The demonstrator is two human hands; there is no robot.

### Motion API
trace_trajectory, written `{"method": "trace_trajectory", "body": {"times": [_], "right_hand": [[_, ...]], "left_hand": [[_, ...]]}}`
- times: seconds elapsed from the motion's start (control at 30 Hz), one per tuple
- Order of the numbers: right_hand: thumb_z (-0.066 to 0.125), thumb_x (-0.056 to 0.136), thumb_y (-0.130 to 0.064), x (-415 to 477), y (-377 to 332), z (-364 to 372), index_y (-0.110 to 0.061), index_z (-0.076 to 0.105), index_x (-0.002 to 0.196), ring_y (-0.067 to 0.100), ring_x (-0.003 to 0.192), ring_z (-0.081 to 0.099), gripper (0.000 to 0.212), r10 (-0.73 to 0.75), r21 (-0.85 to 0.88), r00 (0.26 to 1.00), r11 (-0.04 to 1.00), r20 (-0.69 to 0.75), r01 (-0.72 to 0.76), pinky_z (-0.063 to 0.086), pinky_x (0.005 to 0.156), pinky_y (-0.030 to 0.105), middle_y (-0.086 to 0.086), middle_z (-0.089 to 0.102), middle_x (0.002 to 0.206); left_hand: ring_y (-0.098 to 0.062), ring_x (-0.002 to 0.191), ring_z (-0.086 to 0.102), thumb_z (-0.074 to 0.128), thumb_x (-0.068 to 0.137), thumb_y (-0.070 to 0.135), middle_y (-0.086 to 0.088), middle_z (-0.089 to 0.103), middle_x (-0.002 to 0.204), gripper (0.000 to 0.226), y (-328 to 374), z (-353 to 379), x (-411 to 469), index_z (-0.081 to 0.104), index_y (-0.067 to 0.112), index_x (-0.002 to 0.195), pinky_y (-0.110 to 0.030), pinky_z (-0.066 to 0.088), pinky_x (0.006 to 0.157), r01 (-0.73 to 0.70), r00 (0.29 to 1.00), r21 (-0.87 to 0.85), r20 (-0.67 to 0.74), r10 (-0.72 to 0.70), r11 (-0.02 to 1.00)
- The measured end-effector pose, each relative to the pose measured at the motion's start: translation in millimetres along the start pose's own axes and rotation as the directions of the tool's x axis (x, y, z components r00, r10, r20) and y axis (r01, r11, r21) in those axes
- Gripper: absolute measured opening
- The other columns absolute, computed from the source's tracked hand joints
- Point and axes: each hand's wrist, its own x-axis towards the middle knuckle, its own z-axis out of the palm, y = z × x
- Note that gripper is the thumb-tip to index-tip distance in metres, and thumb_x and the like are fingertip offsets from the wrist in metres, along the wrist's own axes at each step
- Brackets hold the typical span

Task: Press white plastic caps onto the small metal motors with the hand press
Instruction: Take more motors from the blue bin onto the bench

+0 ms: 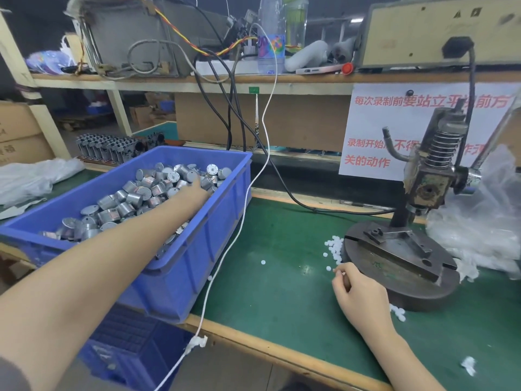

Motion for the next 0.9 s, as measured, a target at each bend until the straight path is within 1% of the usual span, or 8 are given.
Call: {"method": "trace_trajectory", "body": {"times": [0.1,0.23,0.33,0.4,0.47,0.63,0.73,0.9], "right_hand": [[0.066,0.078,-0.002,-2,-2,-2,-0.008,0.060,0.074,0.027,0.045,0.052,0.009,-0.001,0.021,1.000,1.000,-0.003,0.001,0.037,0.048,0.029,-0.010,0.037,0.045],[0.062,0.082,-0.008,0,-1,0,-0.010,0.059,0.078,0.028,0.051,0.055,0.005,0.026,-0.012,0.999,1.000,0.035,-0.025,0.039,0.052,0.031,-0.006,0.044,0.047],[0.061,0.083,-0.010,1,-2,0,-0.011,0.059,0.079,0.029,0.053,0.055,0.005,0.032,-0.019,0.998,0.999,0.050,-0.032,0.038,0.053,0.031,-0.007,0.043,0.047],[0.061,0.083,-0.009,0,-2,-1,-0.010,0.059,0.078,0.029,0.052,0.055,0.005,0.025,-0.018,0.998,1.000,0.053,-0.024,0.038,0.052,0.031,-0.007,0.042,0.047],[0.060,0.083,-0.009,0,-3,-2,-0.009,0.060,0.079,0.029,0.052,0.055,0.004,0.026,-0.021,0.998,0.999,0.058,-0.025,0.038,0.052,0.031,-0.006,0.043,0.047],[0.061,0.083,-0.008,-1,-2,-4,-0.008,0.061,0.081,0.029,0.052,0.056,0.003,0.030,-0.019,0.999,0.999,0.042,-0.029,0.035,0.052,0.030,-0.011,0.038,0.044],[0.060,0.084,-0.009,0,0,-4,-0.006,0.062,0.083,0.032,0.057,0.059,0.004,0.029,-0.034,0.999,0.999,0.025,-0.028,0.038,0.054,0.032,0.002,0.056,0.050],[0.055,0.088,-0.013,2,0,-4,-0.005,0.061,0.089,0.035,0.067,0.060,0.010,0.038,-0.026,0.999,0.999,0.028,-0.038,0.038,0.058,0.034,0.010,0.063,0.061]], "left_hand": [[-0.035,0.130,0.035,0.038,0.098,0.025,-0.022,0.033,0.143,0.048,5,1,-7,0.026,0.008,0.141,-0.036,0.031,0.096,-0.053,0.998,0.087,0.044,0.049,0.995],[-0.035,0.115,0.046,0.044,0.094,0.012,-0.023,0.038,0.132,0.032,-1,-9,-14,0.047,0.006,0.125,-0.033,0.040,0.084,-0.148,0.989,0.094,0.009,0.148,0.984],[-0.034,0.106,0.047,0.054,0.085,0.003,-0.022,0.036,0.123,0.027,11,-25,-21,0.054,0.005,0.112,-0.040,0.045,0.084,-0.299,0.933,-0.022,-0.218,0.287,0.954],[-0.029,0.084,0.047,0.054,0.083,0.001,-0.016,0.035,0.117,0.029,34,-36,-37,0.053,0.009,0.111,-0.036,0.046,0.075,-0.390,0.866,-0.117,-0.384,0.321,0.913],[-0.025,0.077,0.044,0.052,0.082,0.000,-0.011,0.033,0.110,0.031,64,-39,-55,0.055,0.011,0.111,-0.030,0.043,0.070,-0.517,0.804,-0.144,-0.419,0.422,0.843],[-0.027,0.087,0.049,0.053,0.079,-0.001,-0.010,0.034,0.107,0.036,112,11,-102,0.054,0.013,0.112,-0.033,0.046,0.073,-0.674,0.738,-0.101,-0.135,0.661,0.732],[-0.025,0.079,0.045,0.054,0.080,0.001,-0.011,0.032,0.116,0.036,109,54,-112,0.051,0.014,0.113,-0.031,0.041,0.066,-0.597,0.797,-0.071,0.054,0.601,0.799],[-0.026,0.084,0.049,0.055,0.082,0.005,-0.011,0.029,0.121,0.039,91,89,-112,0.049,0.016,0.119,-0.036,0.047,0.086,-0.509,0.810,-0.135,0.259,0.526,0.850]]}}
